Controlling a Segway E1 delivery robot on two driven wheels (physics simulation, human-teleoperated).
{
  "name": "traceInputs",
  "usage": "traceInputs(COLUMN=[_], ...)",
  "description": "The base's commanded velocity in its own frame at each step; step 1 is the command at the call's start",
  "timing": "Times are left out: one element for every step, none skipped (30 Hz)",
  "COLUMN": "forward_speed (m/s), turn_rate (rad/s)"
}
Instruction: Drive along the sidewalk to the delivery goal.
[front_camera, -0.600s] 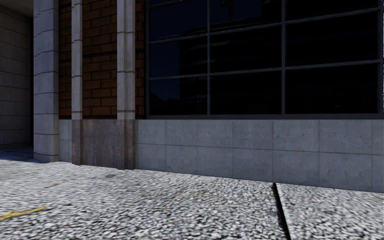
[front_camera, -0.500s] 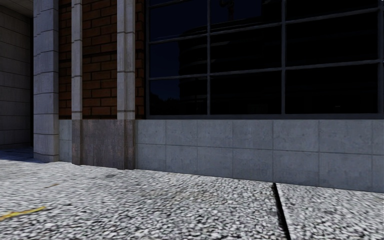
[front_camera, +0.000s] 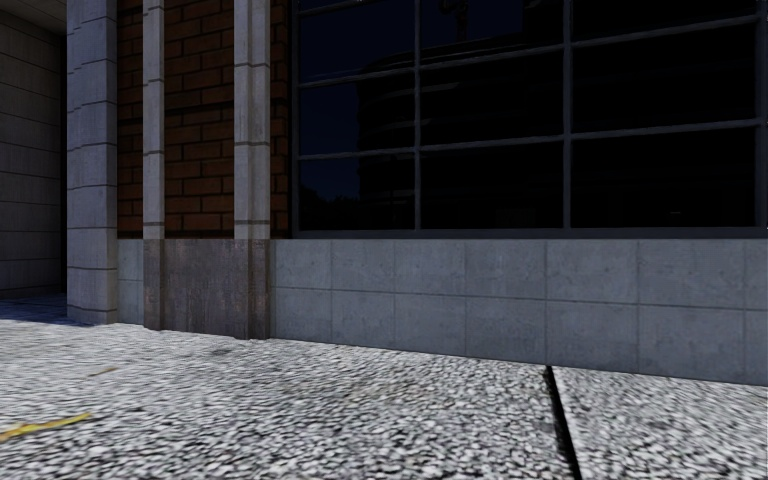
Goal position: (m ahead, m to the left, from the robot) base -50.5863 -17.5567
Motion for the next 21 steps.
traceInputs(forward_speed=[0.00,0.00,0.00,0.00,0.00,0.00,0.00,0.00,0.00,0.00,0.00,0.00,0.00,0.00,0.00,0.00,0.00,0.00,0.00,0.00,0.00], turn_rate=[0.00,0.00,0.00,0.00,0.00,0.00,0.00,0.00,0.00,0.00,0.00,0.00,0.03,0.26,0.66,0.80,1.20,1.20,1.20,1.20,1.20])
